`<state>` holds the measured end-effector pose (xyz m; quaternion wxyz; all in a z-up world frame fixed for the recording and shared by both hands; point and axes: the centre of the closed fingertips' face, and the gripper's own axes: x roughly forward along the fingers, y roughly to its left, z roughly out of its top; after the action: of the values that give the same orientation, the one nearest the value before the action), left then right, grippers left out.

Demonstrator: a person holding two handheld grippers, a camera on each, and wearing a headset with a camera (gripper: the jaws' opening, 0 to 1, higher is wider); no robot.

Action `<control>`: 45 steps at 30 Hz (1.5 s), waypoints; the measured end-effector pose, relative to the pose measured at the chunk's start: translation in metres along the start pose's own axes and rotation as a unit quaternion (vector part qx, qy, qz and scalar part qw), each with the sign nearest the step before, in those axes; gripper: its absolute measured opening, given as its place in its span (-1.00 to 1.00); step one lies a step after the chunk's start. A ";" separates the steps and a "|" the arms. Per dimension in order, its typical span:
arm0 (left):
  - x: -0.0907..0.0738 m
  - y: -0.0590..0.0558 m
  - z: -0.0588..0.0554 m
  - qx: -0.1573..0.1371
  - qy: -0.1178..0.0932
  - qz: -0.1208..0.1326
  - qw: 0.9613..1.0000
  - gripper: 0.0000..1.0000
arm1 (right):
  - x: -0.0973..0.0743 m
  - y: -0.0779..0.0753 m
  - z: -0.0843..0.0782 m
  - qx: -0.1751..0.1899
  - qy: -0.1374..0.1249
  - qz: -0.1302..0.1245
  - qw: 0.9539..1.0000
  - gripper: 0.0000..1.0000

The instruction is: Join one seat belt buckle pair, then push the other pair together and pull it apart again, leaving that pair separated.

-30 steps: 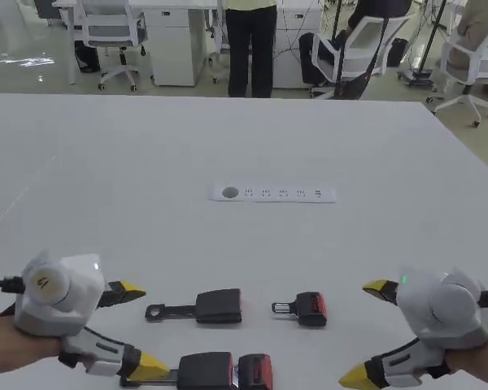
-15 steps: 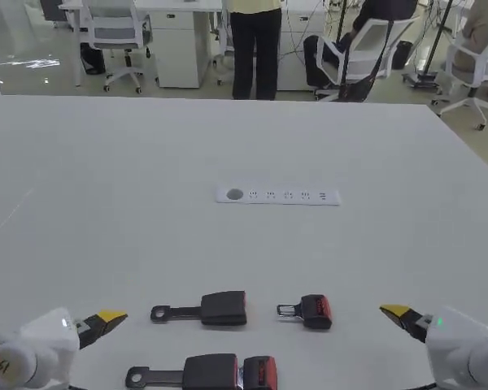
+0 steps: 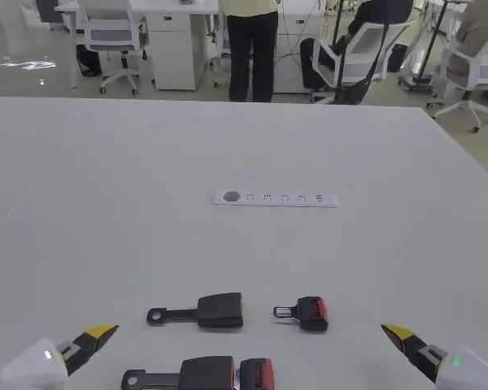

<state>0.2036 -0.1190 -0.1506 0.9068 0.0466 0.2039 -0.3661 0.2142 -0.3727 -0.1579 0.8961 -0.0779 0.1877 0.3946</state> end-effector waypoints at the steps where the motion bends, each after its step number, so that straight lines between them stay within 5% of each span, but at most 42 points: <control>1: -0.001 0.002 -0.002 0.001 -0.001 0.000 1.000 0.99 | 0.000 0.002 -0.002 0.000 0.000 0.002 1.000 0.99; 9: -0.009 0.007 -0.007 0.009 -0.005 0.010 1.000 0.99 | -0.002 0.004 -0.005 -0.009 -0.002 -0.001 1.000 0.99; 23: -0.004 -0.013 0.004 0.027 0.002 0.002 1.000 0.99 | -0.001 0.005 -0.003 -0.021 0.001 0.004 1.000 0.99; 45: -0.006 -0.005 0.009 0.040 -0.009 0.010 0.999 1.00 | -0.004 0.001 -0.005 -0.029 0.003 0.004 1.000 0.99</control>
<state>0.1990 -0.1212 -0.1393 0.9096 0.0814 0.1803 -0.3654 0.2092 -0.3759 -0.1612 0.8914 -0.1047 0.1791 0.4030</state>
